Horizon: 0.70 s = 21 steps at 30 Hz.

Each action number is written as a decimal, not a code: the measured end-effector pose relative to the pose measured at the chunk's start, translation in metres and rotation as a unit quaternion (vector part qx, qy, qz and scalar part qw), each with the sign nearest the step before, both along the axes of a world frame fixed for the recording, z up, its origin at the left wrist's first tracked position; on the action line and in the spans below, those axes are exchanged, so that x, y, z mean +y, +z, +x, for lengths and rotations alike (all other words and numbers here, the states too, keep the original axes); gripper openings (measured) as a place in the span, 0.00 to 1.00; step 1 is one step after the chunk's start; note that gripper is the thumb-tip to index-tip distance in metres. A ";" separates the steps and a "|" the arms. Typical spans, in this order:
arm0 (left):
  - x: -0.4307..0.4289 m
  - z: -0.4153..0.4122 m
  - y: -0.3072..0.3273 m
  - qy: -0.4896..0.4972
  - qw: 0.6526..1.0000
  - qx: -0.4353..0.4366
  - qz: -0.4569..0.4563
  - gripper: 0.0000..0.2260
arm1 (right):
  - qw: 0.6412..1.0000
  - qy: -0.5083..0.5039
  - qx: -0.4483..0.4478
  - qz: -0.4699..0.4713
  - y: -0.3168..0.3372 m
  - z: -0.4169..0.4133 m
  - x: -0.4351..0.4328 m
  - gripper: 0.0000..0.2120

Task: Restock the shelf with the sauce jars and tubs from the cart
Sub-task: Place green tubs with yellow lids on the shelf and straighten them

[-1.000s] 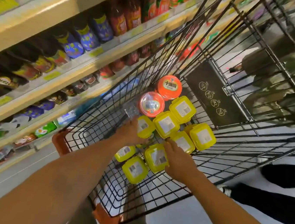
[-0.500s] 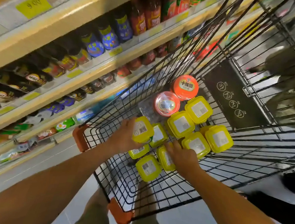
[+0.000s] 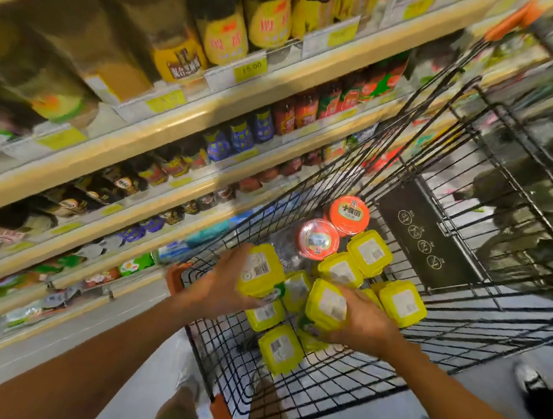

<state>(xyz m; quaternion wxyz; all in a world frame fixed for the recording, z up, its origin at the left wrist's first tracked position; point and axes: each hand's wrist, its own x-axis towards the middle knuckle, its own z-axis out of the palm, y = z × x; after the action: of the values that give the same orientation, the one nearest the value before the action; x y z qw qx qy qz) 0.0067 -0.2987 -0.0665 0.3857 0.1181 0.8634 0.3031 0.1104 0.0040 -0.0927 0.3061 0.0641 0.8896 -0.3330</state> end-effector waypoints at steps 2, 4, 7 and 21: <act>-0.003 -0.003 0.021 0.015 1.000 0.004 0.017 0.51 | 0.996 -0.046 -0.016 -0.070 0.030 -0.014 0.004 0.52; -0.007 -0.004 0.043 0.041 0.998 0.005 0.049 0.48 | 0.987 -0.097 -0.005 -0.129 0.051 -0.027 0.009 0.48; -0.015 -0.011 0.075 0.071 0.993 0.028 0.084 0.48 | 0.978 -0.123 0.028 -0.168 0.083 -0.049 0.012 0.45; -0.136 -0.004 0.249 0.217 0.936 0.161 0.227 0.40 | 0.931 -0.037 0.185 -0.312 0.277 -0.131 -0.099 0.42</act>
<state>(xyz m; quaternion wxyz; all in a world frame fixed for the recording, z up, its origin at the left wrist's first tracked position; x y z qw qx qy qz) 0.0022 -0.4348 0.1828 0.1291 0.0595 0.8269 0.5441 -0.0206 -0.0954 0.1847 0.1285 -0.0644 0.7788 -0.6106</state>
